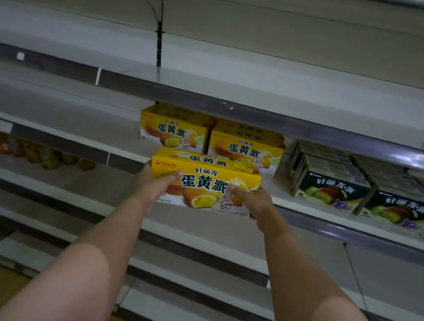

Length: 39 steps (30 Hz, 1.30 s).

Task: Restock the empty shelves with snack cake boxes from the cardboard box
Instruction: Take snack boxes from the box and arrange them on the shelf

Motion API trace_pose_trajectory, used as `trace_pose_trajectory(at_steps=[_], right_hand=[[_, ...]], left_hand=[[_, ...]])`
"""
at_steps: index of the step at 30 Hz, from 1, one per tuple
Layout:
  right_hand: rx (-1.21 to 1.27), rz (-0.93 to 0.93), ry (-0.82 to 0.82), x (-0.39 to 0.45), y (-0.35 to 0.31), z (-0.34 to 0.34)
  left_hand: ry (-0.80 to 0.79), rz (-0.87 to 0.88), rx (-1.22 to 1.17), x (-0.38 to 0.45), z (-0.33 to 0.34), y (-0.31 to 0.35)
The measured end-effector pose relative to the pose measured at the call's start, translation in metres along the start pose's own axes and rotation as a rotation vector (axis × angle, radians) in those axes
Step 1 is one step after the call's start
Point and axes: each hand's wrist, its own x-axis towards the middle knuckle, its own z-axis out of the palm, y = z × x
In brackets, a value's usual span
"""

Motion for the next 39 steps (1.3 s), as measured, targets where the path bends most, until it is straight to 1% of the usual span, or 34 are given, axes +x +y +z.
trace_pose_trajectory(at_steps=[2,6,11,15,20,24,27,29,32,36,39], right_hand=[[-0.006,-0.006,0.016,0.017,-0.009,0.007],[-0.023,-0.004,-0.006,0.046,-0.023,0.021],[-0.086,0.039,-0.032,0.069,-0.035,0.043],[-0.109,0.038,0.012,0.089,-0.042,0.069],[-0.094,0.054,0.053,0.104,-0.052,0.104],[-0.176,0.065,0.096,0.11,-0.063,0.136],[-0.182,0.111,0.128,0.117,-0.063,0.152],[-0.248,0.084,0.126,0.124,-0.064,0.162],[-0.278,0.062,0.148,0.144,-0.056,0.172],[-0.258,0.071,0.162,0.157,-0.056,0.177],[-0.123,0.077,0.189,0.163,-0.052,0.176]], left_hand=[[0.011,0.025,0.003,0.021,-0.003,0.006],[0.06,0.048,-0.02,0.057,-0.008,0.01],[0.12,0.025,-0.112,0.083,-0.019,0.016],[0.144,0.033,-0.097,0.11,-0.035,0.021],[0.106,-0.017,-0.053,0.149,-0.065,0.02],[0.042,-0.029,-0.058,0.181,-0.088,0.017],[0.005,-0.046,-0.063,0.2,-0.097,0.008],[-0.022,-0.068,-0.057,0.21,-0.1,0.002],[-0.042,-0.08,-0.011,0.229,-0.105,-0.006],[-0.001,-0.046,0.226,0.253,-0.104,-0.008],[0.004,-0.025,0.347,0.264,-0.102,-0.007]])
